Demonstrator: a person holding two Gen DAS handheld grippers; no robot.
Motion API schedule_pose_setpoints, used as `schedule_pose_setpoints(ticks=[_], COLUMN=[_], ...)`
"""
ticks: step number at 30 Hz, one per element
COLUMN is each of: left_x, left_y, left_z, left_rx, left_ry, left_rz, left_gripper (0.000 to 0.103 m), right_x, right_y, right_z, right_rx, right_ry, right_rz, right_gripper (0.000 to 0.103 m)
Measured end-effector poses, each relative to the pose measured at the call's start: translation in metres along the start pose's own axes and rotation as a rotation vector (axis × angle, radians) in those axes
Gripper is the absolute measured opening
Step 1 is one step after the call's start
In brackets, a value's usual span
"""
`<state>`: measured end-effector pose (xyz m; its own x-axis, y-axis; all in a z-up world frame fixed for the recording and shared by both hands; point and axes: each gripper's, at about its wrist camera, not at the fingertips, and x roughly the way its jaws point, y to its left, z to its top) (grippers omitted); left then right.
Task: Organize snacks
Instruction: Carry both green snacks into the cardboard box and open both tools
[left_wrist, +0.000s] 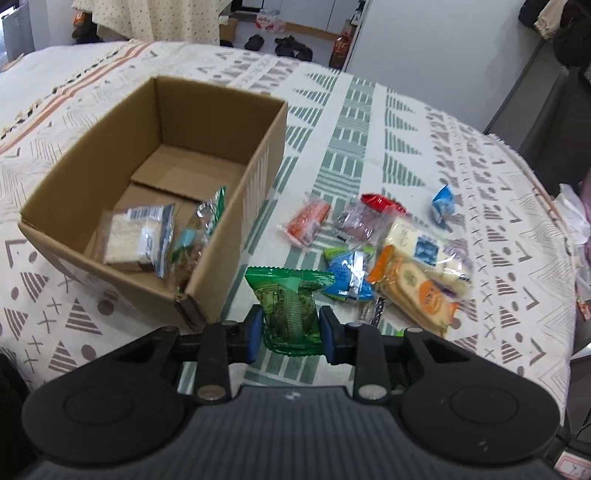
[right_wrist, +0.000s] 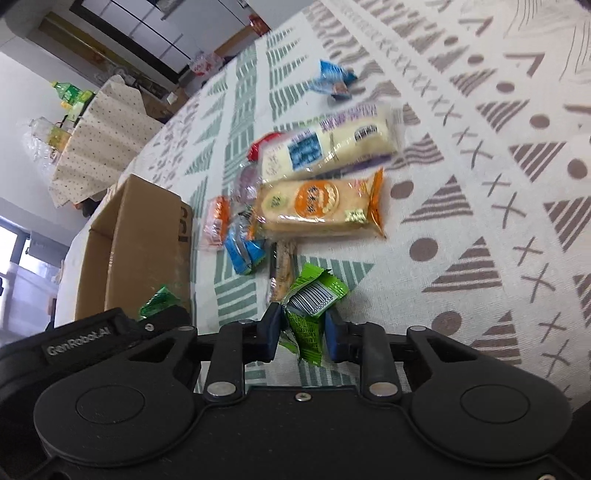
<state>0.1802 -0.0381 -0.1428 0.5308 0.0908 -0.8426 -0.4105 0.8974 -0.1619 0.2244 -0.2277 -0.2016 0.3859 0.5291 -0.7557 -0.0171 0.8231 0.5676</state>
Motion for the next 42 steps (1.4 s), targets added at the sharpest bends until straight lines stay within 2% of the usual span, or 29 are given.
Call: schedule_pose_setpoints(ticks=[7, 11, 17, 24, 42], left_x=[-0.022, -0.032, -0.045, -0.05, -0.034], left_y=[0.007, 0.015, 0.031, 0.052, 0.118], left_z=[0.008, 0.015, 0.028, 0.047, 0.086], left_rx=[0.03, 0.029, 0.017, 0.002, -0.071], left_ry=[-0.035, -0.049, -0.067, -0.088, -0.094], left_rz=[-0.046, -0.056, -0.061, -0.04, -0.013], left_gripper=[0.031, 0.031, 0.031, 0.031, 0.031], right_x=[-0.019, -0.02, -0.032, -0.041, -0.016], right_y=[0.014, 0.023, 0.039, 0.071, 0.147], right_z=[0.0, 0.002, 0.006, 0.013, 0.012], right_rx=[-0.07, -0.098, -0.13, -0.166, -0.276], right_ry=[-0.101, -0.118, -0.168, -0.21, -0.18], right_rz=[-0.021, -0.032, -0.043, -0.003, 0.04], right_gripper=[0.025, 0.025, 0.025, 0.025, 0.025])
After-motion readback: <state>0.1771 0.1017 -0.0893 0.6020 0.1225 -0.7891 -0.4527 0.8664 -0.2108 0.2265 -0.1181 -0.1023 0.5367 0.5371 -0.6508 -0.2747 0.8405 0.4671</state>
